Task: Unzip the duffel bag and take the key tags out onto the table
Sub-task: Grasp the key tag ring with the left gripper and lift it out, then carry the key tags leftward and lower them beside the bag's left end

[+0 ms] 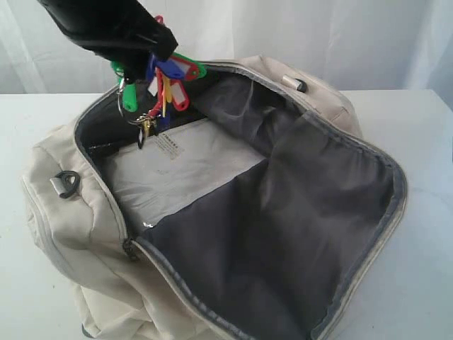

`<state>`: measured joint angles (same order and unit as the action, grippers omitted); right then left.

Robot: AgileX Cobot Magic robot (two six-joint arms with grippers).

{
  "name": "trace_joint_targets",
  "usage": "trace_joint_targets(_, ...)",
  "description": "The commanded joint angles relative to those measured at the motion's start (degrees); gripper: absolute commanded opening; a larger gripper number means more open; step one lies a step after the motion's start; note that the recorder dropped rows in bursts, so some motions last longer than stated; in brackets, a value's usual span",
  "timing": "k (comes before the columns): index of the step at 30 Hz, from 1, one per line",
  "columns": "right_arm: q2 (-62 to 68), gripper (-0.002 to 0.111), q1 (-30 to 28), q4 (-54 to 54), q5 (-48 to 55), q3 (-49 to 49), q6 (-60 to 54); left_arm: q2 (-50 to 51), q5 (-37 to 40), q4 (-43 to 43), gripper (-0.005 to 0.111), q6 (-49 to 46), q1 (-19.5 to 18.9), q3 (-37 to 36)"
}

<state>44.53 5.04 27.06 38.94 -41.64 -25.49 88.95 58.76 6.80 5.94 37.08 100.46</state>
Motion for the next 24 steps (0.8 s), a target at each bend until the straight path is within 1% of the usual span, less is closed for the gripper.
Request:
trace_joint_targets(1, -0.38, 0.000, 0.03, 0.61, -0.01, 0.14, 0.31, -3.90, 4.45, 1.96, 0.000, -0.62, 0.17, 0.31)
trace_joint_targets(10, -0.38, 0.000, 0.03, 1.15, -0.32, 0.49, 0.31, -11.13, 10.74, 6.45, 0.000, -0.75, 0.17, 0.31)
trace_joint_targets(15, -0.38, 0.000, 0.03, 1.38, -1.30, 1.77, 0.31, -12.44, 11.20, 9.68, 0.000, 0.38, 0.17, 0.19)
trace_joint_targets(19, -0.38, 0.000, 0.03, 1.59, -2.12, 2.03, 0.31, -13.68, 11.20, 10.11, 0.000, 1.30, 0.17, -2.74)
trace_joint_targets(24, -0.38, 0.000, 0.03, 1.59, -2.47, 2.33, 0.31, -15.93, 11.20, 14.23, 0.000, 4.65, 0.17, -8.81)
